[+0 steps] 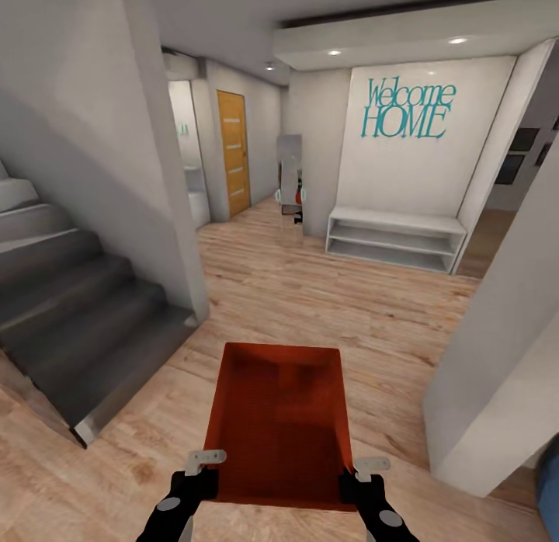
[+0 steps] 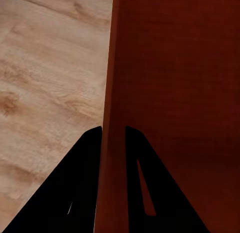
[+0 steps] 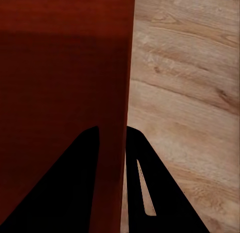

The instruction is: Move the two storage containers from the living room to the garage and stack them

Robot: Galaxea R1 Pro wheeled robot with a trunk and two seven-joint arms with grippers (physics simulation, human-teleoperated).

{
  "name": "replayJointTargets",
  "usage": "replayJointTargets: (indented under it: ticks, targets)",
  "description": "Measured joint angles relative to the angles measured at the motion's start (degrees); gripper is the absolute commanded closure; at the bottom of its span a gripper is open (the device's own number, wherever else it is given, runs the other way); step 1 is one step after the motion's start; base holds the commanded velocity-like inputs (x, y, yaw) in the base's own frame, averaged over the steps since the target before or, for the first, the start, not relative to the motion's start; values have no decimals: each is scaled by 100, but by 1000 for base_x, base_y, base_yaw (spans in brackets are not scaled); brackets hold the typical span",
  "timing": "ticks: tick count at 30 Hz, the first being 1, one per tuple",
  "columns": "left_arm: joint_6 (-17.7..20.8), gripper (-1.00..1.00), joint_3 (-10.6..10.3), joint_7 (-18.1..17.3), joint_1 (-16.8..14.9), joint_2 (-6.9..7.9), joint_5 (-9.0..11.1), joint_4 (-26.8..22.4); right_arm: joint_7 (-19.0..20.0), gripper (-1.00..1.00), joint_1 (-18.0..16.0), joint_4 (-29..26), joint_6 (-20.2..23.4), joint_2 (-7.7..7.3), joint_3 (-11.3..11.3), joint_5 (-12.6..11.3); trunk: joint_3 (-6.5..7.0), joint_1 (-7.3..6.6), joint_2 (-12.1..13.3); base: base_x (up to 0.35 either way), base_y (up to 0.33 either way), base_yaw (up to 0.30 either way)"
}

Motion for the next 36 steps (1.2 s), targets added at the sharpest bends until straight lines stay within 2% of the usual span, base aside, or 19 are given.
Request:
replayJointTargets:
  ticks: [36]
  targets:
    - [34,100,-8,-1,0,11,9,-1,-3,100,0,8,29,8,1,-11,0,0,0,316,-132,15]
